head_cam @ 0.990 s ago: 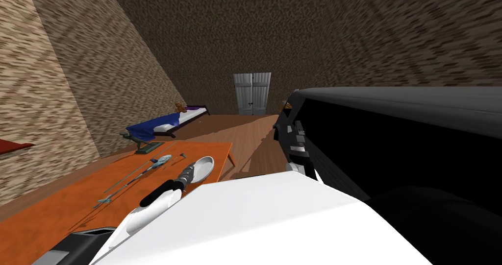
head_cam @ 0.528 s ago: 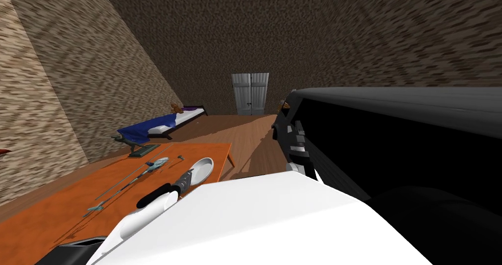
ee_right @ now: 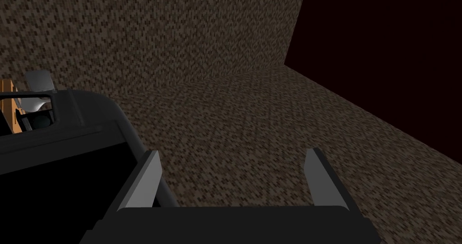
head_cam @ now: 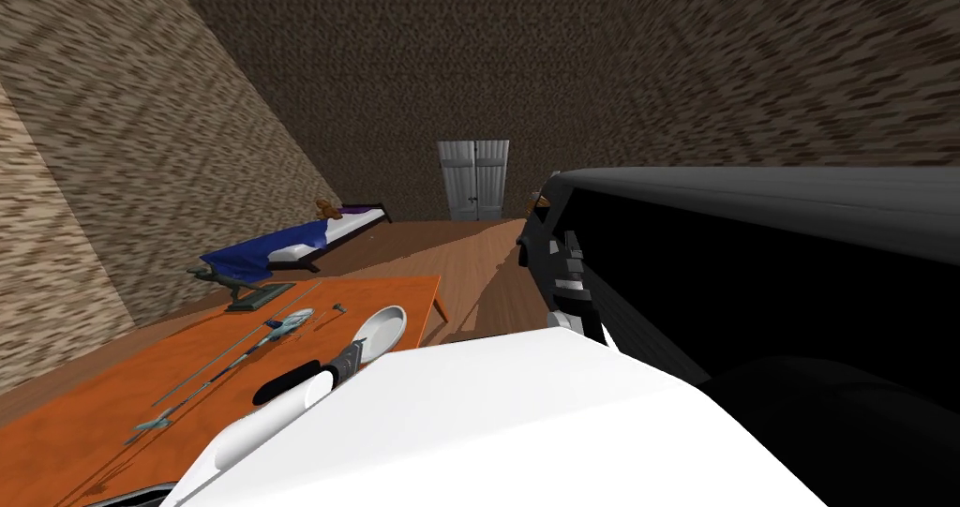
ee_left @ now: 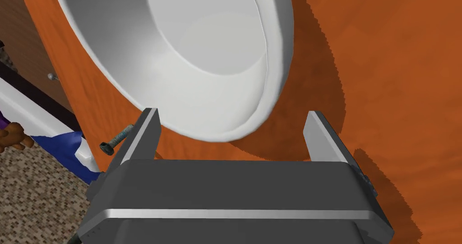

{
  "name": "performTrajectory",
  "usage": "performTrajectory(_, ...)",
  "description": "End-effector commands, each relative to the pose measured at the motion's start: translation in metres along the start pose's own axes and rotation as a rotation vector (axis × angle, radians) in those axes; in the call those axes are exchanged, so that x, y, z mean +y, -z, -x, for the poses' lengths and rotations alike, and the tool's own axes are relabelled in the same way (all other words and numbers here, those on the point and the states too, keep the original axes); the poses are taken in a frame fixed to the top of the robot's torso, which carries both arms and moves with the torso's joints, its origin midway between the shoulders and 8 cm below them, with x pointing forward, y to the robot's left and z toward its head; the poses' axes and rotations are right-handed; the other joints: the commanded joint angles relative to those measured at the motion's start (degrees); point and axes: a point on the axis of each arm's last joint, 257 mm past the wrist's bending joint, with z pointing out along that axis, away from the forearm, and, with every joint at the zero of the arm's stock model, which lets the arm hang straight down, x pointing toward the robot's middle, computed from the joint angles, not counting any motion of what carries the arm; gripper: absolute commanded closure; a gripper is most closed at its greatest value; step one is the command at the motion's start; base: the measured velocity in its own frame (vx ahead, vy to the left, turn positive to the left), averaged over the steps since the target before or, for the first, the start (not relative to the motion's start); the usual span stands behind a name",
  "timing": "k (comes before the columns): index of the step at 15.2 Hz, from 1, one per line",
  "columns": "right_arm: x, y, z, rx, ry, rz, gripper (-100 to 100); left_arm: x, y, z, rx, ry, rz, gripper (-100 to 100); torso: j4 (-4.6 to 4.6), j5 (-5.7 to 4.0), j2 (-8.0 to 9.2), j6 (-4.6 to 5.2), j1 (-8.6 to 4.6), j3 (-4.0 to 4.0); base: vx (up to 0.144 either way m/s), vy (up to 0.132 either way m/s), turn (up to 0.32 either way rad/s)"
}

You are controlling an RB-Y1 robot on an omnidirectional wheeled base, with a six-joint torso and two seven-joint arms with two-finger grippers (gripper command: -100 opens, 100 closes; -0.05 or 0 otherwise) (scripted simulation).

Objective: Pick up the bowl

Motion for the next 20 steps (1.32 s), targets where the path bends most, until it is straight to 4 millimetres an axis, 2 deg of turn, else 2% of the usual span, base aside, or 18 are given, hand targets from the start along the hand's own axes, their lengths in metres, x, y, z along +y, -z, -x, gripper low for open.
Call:
performTrajectory(1,0.000,0.000,0.000,0.000,0.000,0.000,0,0.018,-0.001,0.000,0.012,0.027,0.057,-100,0.00,0.00,0.00,0.00,0.00,0.00,0.019,0.021,-0.097)
performTrajectory(2,0.000,0.000,0.000,0.000,0.000,0.000,0,0.019,-0.001,0.000,0.014,0.027,0.062,-100,0.00,0.00,-0.01,0.01,0.00,-0.01,0.020,0.022,-0.077)
performTrajectory(4,0.000,0.000,0.000,0.000,0.000,0.000,0,0.040,-0.001,0.000,0.033,0.063,0.129,-100,0.00,0.00,-0.03,0.00,0.00,-0.02,0.032,0.023,-0.097)
performTrajectory(5,0.000,0.000,0.000,0.000,0.000,0.000,0,0.042,-0.001,-0.001,0.034,0.063,0.134,-100,-0.01,0.01,-0.07,0.01,0.02,-0.04,0.040,0.028,-0.091)
performTrajectory(7,0.000,0.000,0.000,0.000,0.000,0.000,0,0.059,-0.001,-0.003,0.054,0.093,0.190,-100,-0.02,0.01,-0.09,0.00,0.03,-0.05,0.036,0.027,-0.081)
performTrajectory(8,0.000,0.000,0.000,0.000,0.000,0.000,0,0.059,-0.001,-0.003,0.054,0.093,0.190,-100,-0.02,0.01,-0.09,0.00,0.03,-0.05,0.032,0.026,-0.074)
performTrajectory(11,0.000,0.000,0.000,0.000,0.000,0.000,0,0.075,0.000,-0.007,0.076,0.123,0.243,-100,-0.02,0.00,-0.09,0.00,0.00,-0.05,0.034,0.019,-0.069)
performTrajectory(13,0.000,0.000,0.000,0.000,0.000,0.000,0,0.075,0.000,-0.007,0.074,0.120,0.236,-100,-0.02,0.00,-0.10,0.00,-0.01,-0.06,0.027,0.015,-0.043)
performTrajectory(14,0.000,0.000,0.000,0.000,0.000,0.000,0,0.079,-0.008,-0.011,0.074,0.125,0.238,-100,-0.02,-0.01,-0.07,-0.01,-0.03,-0.04,0.002,0.016,-0.019)
performTrajectory(18,0.000,0.000,0.000,0.000,0.000,0.000,0,0.082,-0.021,-0.018,0.073,0.129,0.236,-100,0.02,0.01,0.09,-0.01,0.02,0.05,-0.014,0.026,-0.024)
performTrajectory(19,0.000,0.000,0.000,0.000,0.000,0.000,0,0.080,-0.016,-0.015,0.074,0.128,0.238,-100,0.02,0.01,0.10,0.00,0.02,0.05,-0.009,0.014,-0.010)
performTrajectory(20,0.000,0.000,0.000,0.000,0.000,0.000,0,0.080,-0.017,-0.015,0.073,0.129,0.237,100,0.02,0.00,0.09,-0.01,-0.01,0.05,-0.003,0.006,-0.002)
